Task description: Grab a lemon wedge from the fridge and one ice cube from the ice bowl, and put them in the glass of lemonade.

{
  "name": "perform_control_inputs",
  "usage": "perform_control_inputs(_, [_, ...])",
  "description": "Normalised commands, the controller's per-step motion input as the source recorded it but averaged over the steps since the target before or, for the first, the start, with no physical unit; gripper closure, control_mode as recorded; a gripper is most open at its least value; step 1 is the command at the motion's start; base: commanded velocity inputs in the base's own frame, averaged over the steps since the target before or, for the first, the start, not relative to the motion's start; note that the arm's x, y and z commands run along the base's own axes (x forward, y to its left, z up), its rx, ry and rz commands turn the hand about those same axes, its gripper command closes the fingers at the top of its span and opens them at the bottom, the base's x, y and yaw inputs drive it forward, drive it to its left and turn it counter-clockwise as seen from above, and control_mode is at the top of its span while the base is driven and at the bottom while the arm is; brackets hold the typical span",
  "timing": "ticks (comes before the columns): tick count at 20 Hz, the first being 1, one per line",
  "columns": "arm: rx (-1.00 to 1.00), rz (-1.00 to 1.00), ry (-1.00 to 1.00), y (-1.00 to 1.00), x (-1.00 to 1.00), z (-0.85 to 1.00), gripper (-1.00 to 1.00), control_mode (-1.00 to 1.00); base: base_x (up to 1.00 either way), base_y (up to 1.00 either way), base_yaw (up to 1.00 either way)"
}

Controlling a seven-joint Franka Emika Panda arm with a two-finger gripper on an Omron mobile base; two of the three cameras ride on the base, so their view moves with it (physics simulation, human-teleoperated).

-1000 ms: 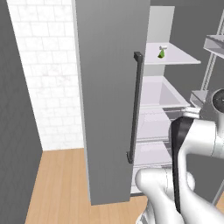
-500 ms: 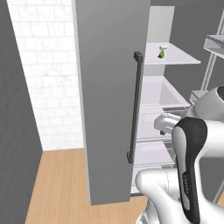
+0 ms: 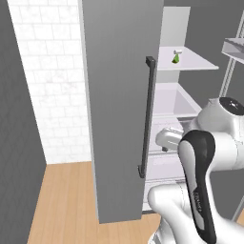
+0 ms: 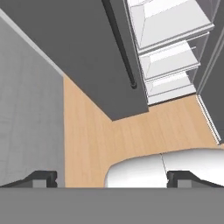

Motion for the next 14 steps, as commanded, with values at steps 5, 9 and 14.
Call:
perform_control_inputs(5, [-0.07,-0.09,0.00,-0.04,0.00,0.00,-1.00,-1.00,0.00,0.00,0.00])
perform_control_inputs(9, [0.00,-0.01,0.00,-0.03,0.00,0.00,-1.00,-1.00,0.00,0.00,0.00])
perform_control_inputs(14, [0.00,0.00,0.00,0.00,0.00,0.00,-1.00,-1.00,0.00,0.00,0.00])
